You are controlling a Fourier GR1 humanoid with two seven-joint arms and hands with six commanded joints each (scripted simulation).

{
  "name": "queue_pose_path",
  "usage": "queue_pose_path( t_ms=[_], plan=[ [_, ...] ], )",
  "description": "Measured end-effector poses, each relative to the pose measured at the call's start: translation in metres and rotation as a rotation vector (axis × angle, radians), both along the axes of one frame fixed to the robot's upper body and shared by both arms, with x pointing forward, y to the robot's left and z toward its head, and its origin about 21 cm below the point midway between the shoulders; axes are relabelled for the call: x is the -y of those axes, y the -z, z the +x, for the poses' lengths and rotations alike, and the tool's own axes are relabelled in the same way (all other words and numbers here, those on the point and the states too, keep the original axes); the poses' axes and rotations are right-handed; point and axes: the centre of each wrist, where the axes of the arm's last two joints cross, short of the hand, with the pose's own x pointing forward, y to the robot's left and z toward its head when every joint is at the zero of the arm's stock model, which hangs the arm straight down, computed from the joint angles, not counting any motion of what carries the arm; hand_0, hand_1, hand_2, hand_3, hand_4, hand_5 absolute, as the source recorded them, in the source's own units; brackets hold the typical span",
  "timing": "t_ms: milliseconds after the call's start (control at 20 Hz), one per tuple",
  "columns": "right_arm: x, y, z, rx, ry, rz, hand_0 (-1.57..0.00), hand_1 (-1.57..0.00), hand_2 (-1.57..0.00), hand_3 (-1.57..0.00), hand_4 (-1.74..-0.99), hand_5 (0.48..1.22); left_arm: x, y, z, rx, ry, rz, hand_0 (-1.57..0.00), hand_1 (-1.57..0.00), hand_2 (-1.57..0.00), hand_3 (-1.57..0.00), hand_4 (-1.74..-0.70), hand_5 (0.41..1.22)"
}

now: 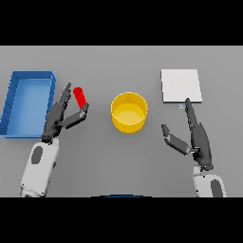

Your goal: Pick up the red beaker and tilt it to pour out 1 green nut into yellow bowl. Pick up the yellow bowl and place it on the metallic measuring scale.

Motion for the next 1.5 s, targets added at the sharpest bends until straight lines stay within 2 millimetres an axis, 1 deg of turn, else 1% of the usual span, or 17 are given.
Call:
queue_pose_path(
  t_ms=[100, 350, 450, 550, 650, 750, 850, 900, 950, 1000, 1050, 1100, 1200, 1250, 1350, 1450, 1500],
  plan=[
    [0.000, 0.004, -0.005, -0.011, -0.001, 0.002, 0.00, 0.00, 0.00, 0.00, -1.269, 0.638, 0.004, 0.001, 0.008, -0.001, 0.003, -0.001, 0.00, 0.00, 0.00, 0.00, -1.29, 0.685],
    [0.004, -0.001, 0.000, 0.002, 0.010, 0.004, 0.00, 0.00, 0.00, 0.00, -1.267, 0.644, 0.013, 0.002, 0.026, -0.005, 0.013, 0.017, 0.00, 0.00, 0.00, 0.00, -1.29, 0.686],
    [0.001, 0.004, -0.004, -0.013, -0.001, 0.016, 0.00, 0.00, 0.00, 0.00, -1.269, 0.642, 0.014, 0.004, 0.033, -0.021, 0.012, 0.016, 0.00, 0.00, 0.00, 0.00, -1.29, 0.683],
    [0.003, 0.000, 0.000, -0.004, 0.009, 0.018, 0.00, 0.00, 0.00, 0.00, -1.265, 0.638, 0.019, 0.005, 0.040, -0.031, 0.020, 0.022, 0.00, 0.00, 0.00, 0.00, -1.29, 0.683],
    [0.000, 0.002, -0.006, -0.010, 0.009, 0.024, 0.00, 0.00, 0.00, 0.00, -1.269, 0.640, 0.016, 0.004, 0.043, -0.020, 0.026, 0.010, 0.00, 0.00, 0.00, 0.00, -1.31, 0.688],
    [0.005, 0.002, -0.006, -0.010, 0.016, 0.007, 0.00, 0.00, 0.00, 0.00, -1.264, 0.640, 0.022, 0.005, 0.047, -0.007, 0.034, -0.011, 0.00, 0.00, 0.00, 0.00, -1.33, 0.695],
    [0.003, -0.002, -0.001, -0.012, 0.023, 0.007, 0.00, 0.00, 0.00, 0.00, -1.261, 0.641, 0.025, 0.006, 0.049, 0.005, 0.035, -0.025, 0.00, 0.00, 0.00, 0.00, -1.35, 0.704],
    [0.005, -0.001, -0.003, -0.011, 0.020, -0.001, 0.00, 0.00, 0.00, 0.00, -1.259, 0.642, 0.021, 0.005, 0.051, 0.014, 0.022, -0.041, 0.00, -0.03, -0.07, -0.03, -1.38, 0.724],
    [0.005, 0.001, -0.004, -0.015, 0.016, 0.000, 0.00, 0.00, 0.00, 0.00, -1.260, 0.642, 0.021, 0.008, 0.051, 0.017, 0.009, -0.060, -0.12, -0.15, -0.18, -0.12, -1.41, 0.750],
    [0.004, 0.001, -0.005, -0.013, 0.016, 0.008, 0.00, 0.00, 0.00, 0.00, -1.258, 0.644, 0.024, 0.010, 0.053, 0.005, -0.005, -0.078, -0.29, -0.33, -0.36, -0.29, -1.45, 0.783],
    [0.000, 0.001, -0.005, -0.005, 0.010, 0.007, 0.00, 0.00, 0.00, 0.00, -1.257, 0.645, 0.029, 0.012, 0.054, -0.007, -0.010, -0.095, -0.44, -0.48, -0.52, -0.55, -1.45, 0.871],
    [0.002, 0.002, -0.004, -0.010, 0.017, 0.000, 0.00, 0.00, 0.00, 0.00, -1.255, 0.644, 0.028, 0.008, 0.057, -0.013, -0.033, -0.089, -0.66, -0.70, -0.73, -0.72, -1.50, 0.941],
    [0.003, 0.002, -0.006, -0.012, 0.024, 0.007, 0.00, 0.00, 0.00, 0.00, -1.254, 0.645, 0.031, 0.013, 0.057, -0.016, -0.041, -0.058, -0.99, -1.01, -1.03, -0.93, -1.57, 1.042],
    [0.002, 0.001, -0.005, -0.009, 0.021, 0.007, 0.00, 0.00, 0.00, 0.00, -1.252, 0.644, 0.031, 0.012, 0.057, -0.008, -0.027, -0.042, -1.11, -1.12, -1.14, -0.97, -1.60, 1.078],
    [0.002, 0.001, -0.003, -0.021, 0.025, 0.011, 0.00, 0.00, 0.00, 0.00, -1.254, 0.644, 0.035, 0.009, 0.058, -0.016, -0.001, -0.017, -1.27, -1.29, -1.30, -1.19, -1.54, 1.129],
    [0.002, 0.002, -0.003, -0.018, 0.029, 0.020, 0.00, 0.00, 0.00, 0.00, -1.257, 0.645, 0.036, 0.009, 0.057, -0.024, 0.006, -0.021, -1.38, -1.39, -1.40, -1.33, -1.51, 1.162],
    [0.003, 0.003, -0.003, -0.016, 0.028, 0.016, 0.00, 0.00, 0.00, 0.00, -1.258, 0.644, 0.040, 0.009, 0.057, -0.036, 0.005, -0.018, -1.42, -1.42, -1.43, -1.38, -1.55, 1.159]
  ],
)
